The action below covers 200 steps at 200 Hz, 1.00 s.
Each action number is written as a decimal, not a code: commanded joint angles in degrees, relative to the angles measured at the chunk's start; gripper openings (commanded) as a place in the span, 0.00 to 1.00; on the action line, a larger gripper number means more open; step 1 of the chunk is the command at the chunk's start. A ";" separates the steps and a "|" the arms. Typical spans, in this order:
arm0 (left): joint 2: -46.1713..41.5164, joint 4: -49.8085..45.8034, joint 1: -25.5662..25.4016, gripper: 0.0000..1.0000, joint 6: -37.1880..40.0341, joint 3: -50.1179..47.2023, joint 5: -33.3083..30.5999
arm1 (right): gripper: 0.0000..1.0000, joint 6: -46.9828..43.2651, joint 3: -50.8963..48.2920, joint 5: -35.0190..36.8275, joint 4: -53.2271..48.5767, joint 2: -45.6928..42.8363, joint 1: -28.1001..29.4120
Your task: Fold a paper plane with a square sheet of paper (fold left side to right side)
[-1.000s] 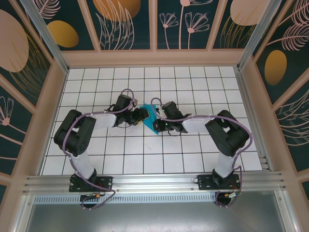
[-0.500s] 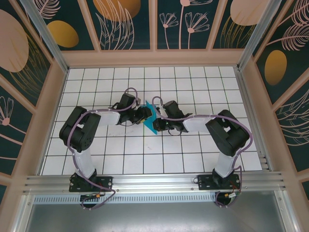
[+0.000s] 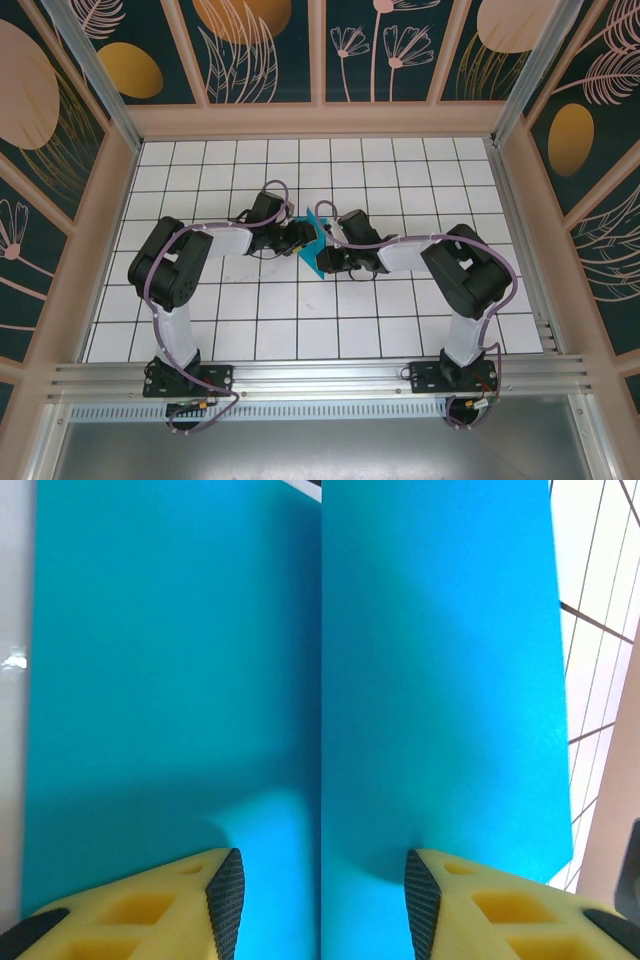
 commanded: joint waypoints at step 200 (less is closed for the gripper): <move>3.45 -6.21 -0.39 0.47 3.43 -0.44 -6.81 | 0.21 0.06 1.00 -4.97 1.65 -0.81 -1.72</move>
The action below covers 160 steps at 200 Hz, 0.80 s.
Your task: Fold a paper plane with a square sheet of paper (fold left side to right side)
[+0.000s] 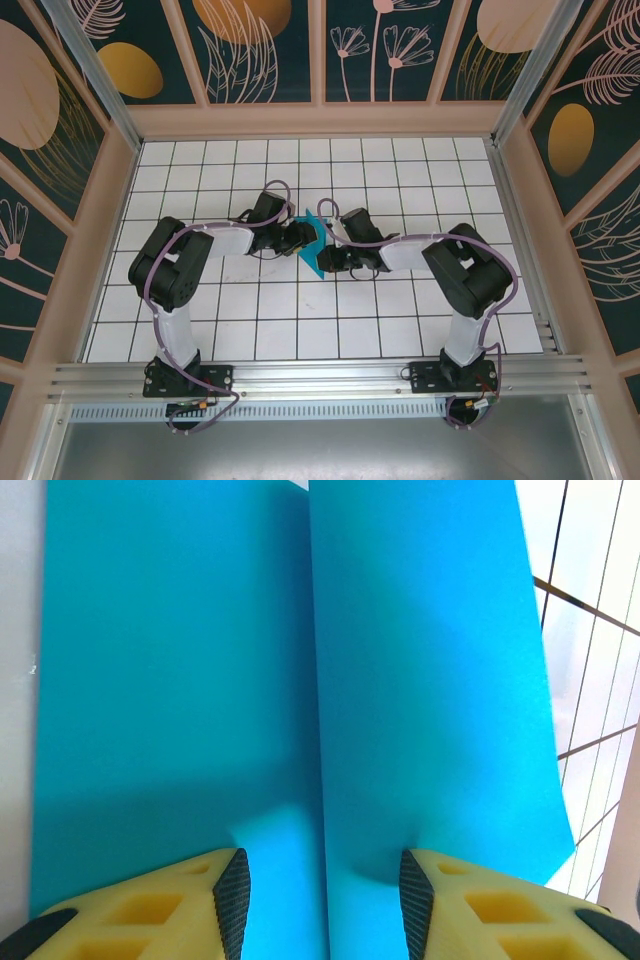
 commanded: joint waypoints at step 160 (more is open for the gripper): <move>3.56 -5.44 0.04 0.46 2.69 -0.53 -5.32 | 0.40 3.14 5.96 -14.67 3.76 -0.04 -9.58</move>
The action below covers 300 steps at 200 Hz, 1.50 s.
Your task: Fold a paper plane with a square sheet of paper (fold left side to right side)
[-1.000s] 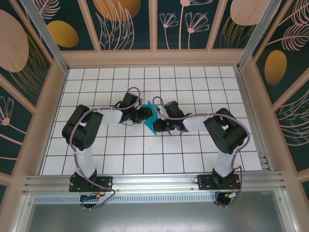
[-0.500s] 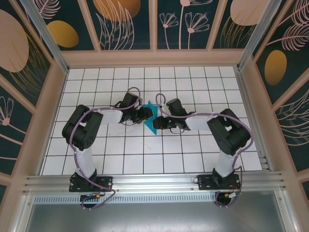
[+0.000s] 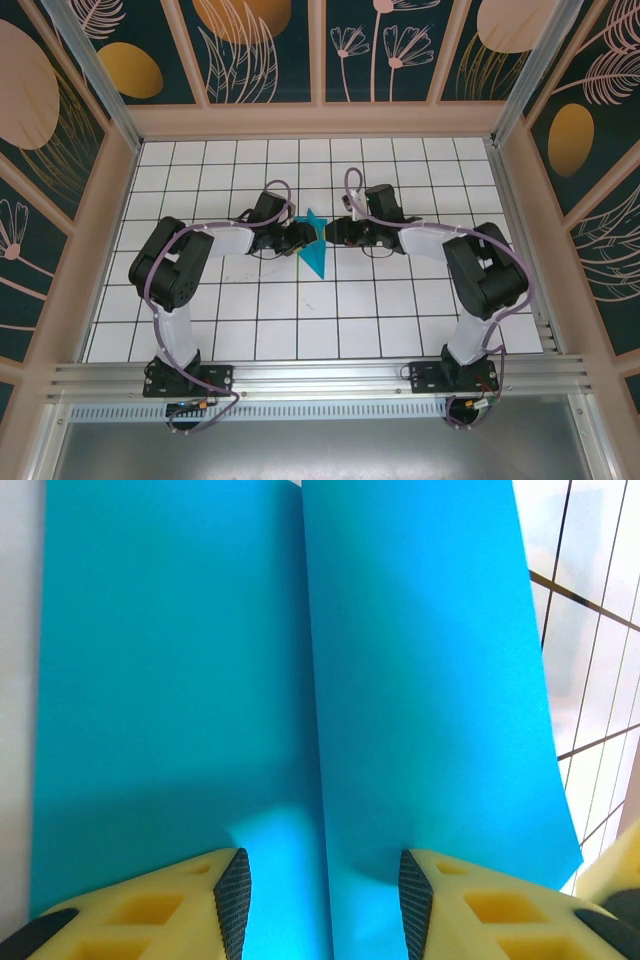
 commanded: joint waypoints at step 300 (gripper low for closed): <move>3.23 -4.29 0.13 0.47 2.29 -1.29 -4.87 | 0.07 -1.67 8.56 2.14 -3.36 13.70 0.01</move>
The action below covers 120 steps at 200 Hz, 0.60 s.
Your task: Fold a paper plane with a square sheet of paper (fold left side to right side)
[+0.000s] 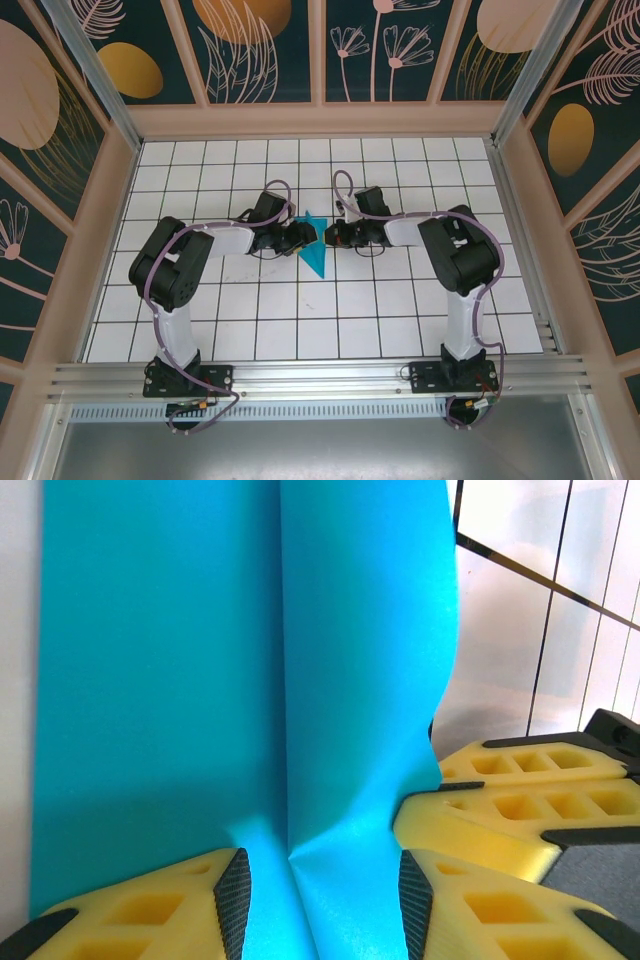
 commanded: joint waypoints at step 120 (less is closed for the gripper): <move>3.05 -3.78 0.17 0.46 2.15 -1.42 -4.49 | 0.07 -2.70 3.71 3.51 -5.93 3.14 1.13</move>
